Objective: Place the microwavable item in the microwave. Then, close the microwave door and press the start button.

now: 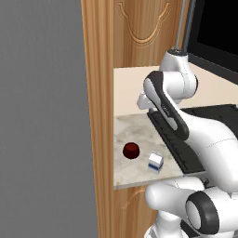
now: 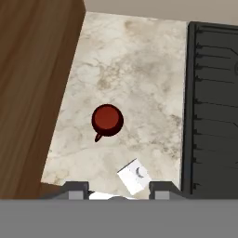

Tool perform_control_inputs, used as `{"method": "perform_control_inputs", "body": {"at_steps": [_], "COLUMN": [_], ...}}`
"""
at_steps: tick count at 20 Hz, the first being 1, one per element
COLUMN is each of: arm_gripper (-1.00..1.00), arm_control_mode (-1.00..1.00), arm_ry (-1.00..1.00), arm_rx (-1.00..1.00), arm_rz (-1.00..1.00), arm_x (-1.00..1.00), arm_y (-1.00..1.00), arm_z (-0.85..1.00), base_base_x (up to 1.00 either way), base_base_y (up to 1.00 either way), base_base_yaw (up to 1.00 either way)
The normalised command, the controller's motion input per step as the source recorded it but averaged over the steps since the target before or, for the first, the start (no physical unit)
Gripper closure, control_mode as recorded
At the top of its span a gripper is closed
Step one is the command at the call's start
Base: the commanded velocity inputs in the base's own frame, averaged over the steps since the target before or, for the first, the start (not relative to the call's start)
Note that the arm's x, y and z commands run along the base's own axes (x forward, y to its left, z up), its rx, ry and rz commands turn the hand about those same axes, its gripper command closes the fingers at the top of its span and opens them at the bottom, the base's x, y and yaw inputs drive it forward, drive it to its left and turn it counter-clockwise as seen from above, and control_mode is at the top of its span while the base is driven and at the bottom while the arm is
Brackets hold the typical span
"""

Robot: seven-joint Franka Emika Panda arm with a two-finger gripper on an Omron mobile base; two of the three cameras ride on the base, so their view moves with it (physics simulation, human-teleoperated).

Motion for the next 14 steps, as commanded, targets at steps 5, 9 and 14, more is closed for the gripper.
{"method": "perform_control_inputs", "body": {"at_steps": [5, 9, 14], "arm_gripper": [-1.00, -1.00, -1.00], "arm_control_mode": [-1.00, -1.00, -1.00], "arm_ry": [-0.03, 0.08, 0.14], "arm_rx": [-0.04, -0.10, 0.01], "arm_rz": [0.00, -0.08, -0.32], "arm_x": [-0.10, 0.00, 0.10], "arm_y": [0.26, 0.87, 0.29], "arm_z": [-0.10, -0.60, -0.81], "base_base_x": [0.00, 0.00, 0.00], "base_base_y": [0.00, 0.00, 0.00], "base_base_yaw": [0.00, 0.00, 0.00]}}
